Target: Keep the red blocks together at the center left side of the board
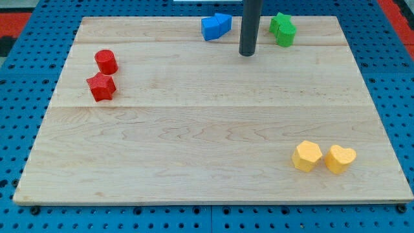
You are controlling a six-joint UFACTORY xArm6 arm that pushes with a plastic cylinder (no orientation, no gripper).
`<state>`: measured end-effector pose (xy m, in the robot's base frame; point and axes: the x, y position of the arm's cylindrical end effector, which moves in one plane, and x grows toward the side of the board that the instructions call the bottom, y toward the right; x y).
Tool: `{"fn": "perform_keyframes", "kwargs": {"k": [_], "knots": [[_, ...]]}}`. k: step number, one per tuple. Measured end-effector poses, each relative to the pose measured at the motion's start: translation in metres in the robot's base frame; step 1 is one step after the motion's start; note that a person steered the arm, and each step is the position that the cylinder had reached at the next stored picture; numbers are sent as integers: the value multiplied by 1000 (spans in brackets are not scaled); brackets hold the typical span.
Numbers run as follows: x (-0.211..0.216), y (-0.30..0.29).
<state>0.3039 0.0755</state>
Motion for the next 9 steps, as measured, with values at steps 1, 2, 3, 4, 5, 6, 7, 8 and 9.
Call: {"fn": "perform_keyframes", "kwargs": {"k": [1,2,3,4,5,6,7,8,9], "knots": [[-4,-5],[-5,-12],[-6,-24],[-4,-60],[-1,-98],[44,-105],[82,-143],[114,-195],[116,-254]]}}
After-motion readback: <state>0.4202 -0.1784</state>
